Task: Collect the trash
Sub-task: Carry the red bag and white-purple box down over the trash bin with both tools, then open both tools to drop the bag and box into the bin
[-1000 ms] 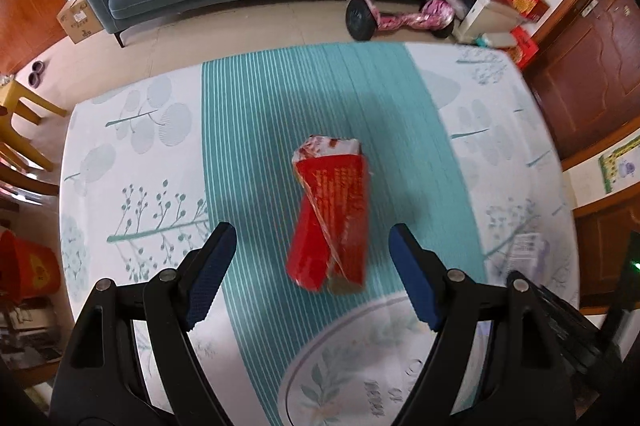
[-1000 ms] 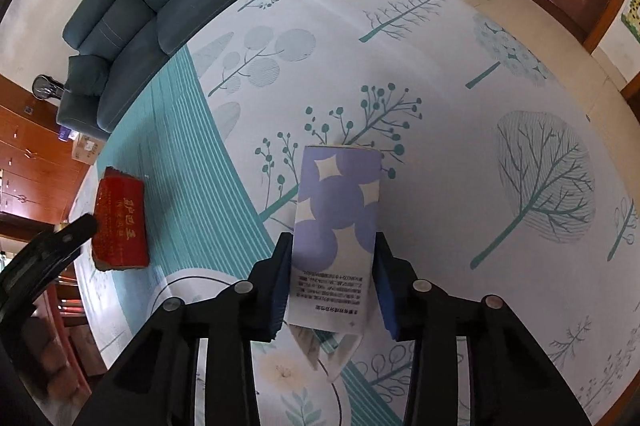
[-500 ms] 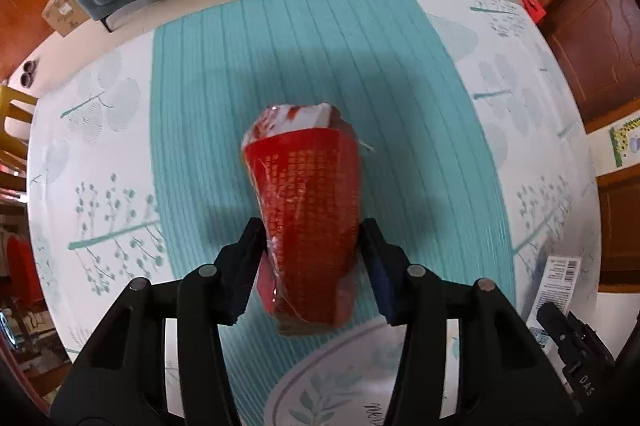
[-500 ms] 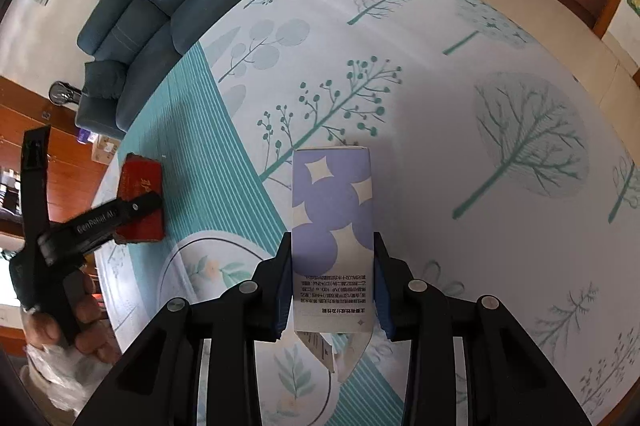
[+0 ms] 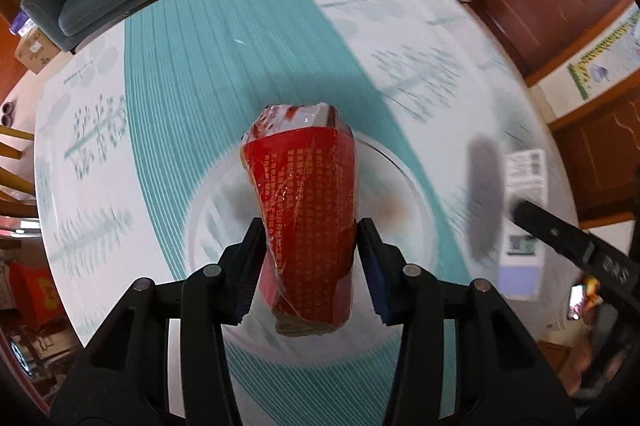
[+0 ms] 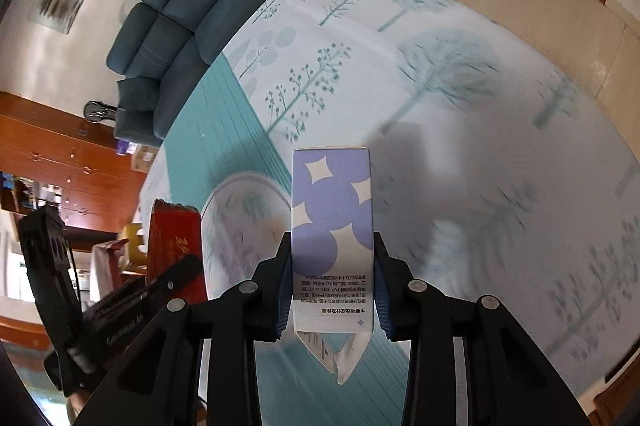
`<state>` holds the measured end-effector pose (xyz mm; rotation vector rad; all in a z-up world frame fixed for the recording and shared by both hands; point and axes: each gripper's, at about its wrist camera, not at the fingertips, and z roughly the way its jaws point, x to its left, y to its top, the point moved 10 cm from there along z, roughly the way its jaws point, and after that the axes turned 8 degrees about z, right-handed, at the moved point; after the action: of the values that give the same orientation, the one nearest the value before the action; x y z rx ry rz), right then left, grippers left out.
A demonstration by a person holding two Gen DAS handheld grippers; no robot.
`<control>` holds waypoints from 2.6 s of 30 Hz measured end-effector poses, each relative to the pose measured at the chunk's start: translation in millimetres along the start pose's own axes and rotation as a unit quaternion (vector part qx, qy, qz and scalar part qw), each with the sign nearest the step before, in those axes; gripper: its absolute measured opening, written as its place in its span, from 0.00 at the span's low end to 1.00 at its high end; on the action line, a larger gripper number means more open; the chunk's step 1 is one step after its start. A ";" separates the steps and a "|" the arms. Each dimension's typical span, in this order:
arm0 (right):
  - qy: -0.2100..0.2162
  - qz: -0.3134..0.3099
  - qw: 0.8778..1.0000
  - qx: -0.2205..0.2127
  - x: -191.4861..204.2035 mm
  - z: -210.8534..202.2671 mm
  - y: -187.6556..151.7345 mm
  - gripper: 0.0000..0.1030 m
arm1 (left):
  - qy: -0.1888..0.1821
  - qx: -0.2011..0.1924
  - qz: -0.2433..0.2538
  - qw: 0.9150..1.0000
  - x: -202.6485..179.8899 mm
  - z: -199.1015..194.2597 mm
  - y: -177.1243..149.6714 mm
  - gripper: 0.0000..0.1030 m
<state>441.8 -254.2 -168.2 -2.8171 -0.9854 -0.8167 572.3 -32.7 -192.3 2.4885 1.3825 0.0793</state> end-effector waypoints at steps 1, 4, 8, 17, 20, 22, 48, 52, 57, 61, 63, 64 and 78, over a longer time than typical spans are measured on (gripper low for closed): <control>0.002 -0.003 1.000 0.001 -6.2 -9.3 -6.8 0.33 | -0.006 -0.001 0.001 1.000 -10.9 -8.0 -9.6 0.41; 0.007 -0.019 1.000 0.008 -25.8 -35.8 -28.3 0.33 | -0.010 -0.009 0.006 1.000 -39.2 -31.0 -36.6 0.41; 0.023 -0.036 0.999 0.011 -57.6 -77.1 -55.5 0.33 | -0.014 -0.021 0.006 1.000 -73.5 -62.8 -77.3 0.41; 0.058 -0.099 0.992 0.049 -148.4 -149.8 -116.6 0.33 | -0.007 -0.039 -0.030 0.999 -177.6 -96.0 -173.7 0.41; 0.061 -0.119 0.989 0.068 -185.3 -165.0 -138.1 0.33 | -0.002 -0.043 -0.062 0.997 -217.6 -101.2 -212.1 0.41; 0.059 -0.130 0.986 0.083 -213.1 -172.8 -154.4 0.33 | 0.005 -0.040 -0.077 0.996 -241.1 -100.8 -234.6 0.41; -0.033 -0.035 0.982 0.180 -424.8 -24.5 -265.7 0.33 | 0.032 0.082 -0.064 0.994 -341.4 65.8 -405.8 0.41; -0.047 -0.050 0.983 0.172 -431.8 21.3 -273.2 0.33 | 0.033 0.081 -0.064 0.994 -334.7 110.4 -413.1 0.42; -0.051 -0.059 0.983 0.165 -442.3 68.3 -279.4 0.33 | 0.025 0.072 -0.059 0.995 -327.3 156.9 -419.0 0.42; -0.059 -0.060 0.982 0.168 -453.9 107.5 -284.3 0.33 | 0.022 0.065 -0.052 0.996 -326.9 192.8 -427.5 0.42; -0.062 -0.061 0.982 0.170 -458.6 121.6 -285.2 0.33 | 0.019 0.065 -0.049 0.997 -325.5 206.7 -432.8 0.43; -0.060 -0.063 0.981 0.172 -459.8 128.3 -286.4 0.33 | 0.017 0.065 -0.047 0.997 -325.4 214.4 -433.7 0.43; -0.022 -0.034 0.979 0.200 -464.3 187.4 -294.7 0.60 | -0.001 0.057 -0.039 0.998 -304.2 253.6 -440.6 0.82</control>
<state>48.9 -243.3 -596.1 -2.4779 -1.1131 -0.4918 94.3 -126.7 -529.5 2.5214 1.5213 -0.0205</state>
